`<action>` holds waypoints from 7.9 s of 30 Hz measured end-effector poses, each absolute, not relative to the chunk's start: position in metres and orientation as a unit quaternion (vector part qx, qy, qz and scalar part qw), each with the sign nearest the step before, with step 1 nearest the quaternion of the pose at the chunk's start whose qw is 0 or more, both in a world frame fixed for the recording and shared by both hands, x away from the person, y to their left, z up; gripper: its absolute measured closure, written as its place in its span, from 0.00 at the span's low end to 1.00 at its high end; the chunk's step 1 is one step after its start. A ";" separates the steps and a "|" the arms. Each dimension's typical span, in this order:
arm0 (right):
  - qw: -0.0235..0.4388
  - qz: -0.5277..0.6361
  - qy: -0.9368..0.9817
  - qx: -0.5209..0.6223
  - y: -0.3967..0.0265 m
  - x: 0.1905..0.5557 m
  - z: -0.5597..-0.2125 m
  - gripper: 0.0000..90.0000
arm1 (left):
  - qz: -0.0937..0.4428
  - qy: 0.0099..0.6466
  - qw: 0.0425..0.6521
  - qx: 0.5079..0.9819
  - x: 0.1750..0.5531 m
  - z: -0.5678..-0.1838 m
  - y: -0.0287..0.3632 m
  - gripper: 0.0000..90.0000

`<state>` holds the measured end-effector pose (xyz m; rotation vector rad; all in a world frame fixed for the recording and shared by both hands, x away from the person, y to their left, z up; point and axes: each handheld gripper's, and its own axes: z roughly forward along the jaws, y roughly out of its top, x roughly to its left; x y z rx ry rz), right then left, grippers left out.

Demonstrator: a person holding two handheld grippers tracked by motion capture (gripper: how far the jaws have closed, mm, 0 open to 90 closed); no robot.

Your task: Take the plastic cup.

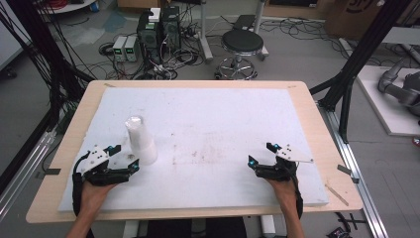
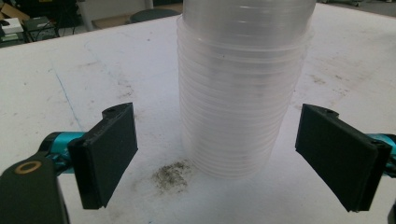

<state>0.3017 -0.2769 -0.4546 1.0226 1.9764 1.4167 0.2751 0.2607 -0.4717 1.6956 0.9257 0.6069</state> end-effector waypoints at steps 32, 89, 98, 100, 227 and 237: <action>0.261 0.516 0.723 0.378 -0.276 0.300 -0.455 0.13 | 0.247 0.382 0.542 0.707 0.274 -0.472 0.263 0.14; 0.233 0.529 0.712 0.399 -0.282 0.304 -0.455 0.13 | 0.215 0.269 0.552 0.759 0.316 -0.311 0.270 0.14; 0.232 0.531 0.710 0.400 -0.283 0.304 -0.455 0.13 | 0.181 0.235 0.517 0.803 0.332 -0.305 0.253 0.14; 0.233 0.533 0.709 0.399 -0.283 0.304 -0.455 0.13 | 0.178 0.230 0.505 0.813 0.335 -0.304 0.251 0.14; 0.222 0.522 0.710 0.417 -0.283 0.308 -0.455 0.13 | 0.160 0.207 0.425 0.866 0.332 -0.206 0.223 0.43; 0.223 0.523 0.711 0.414 -0.283 0.308 -0.455 0.13 | 0.138 0.154 0.477 0.854 0.308 -0.216 0.197 0.43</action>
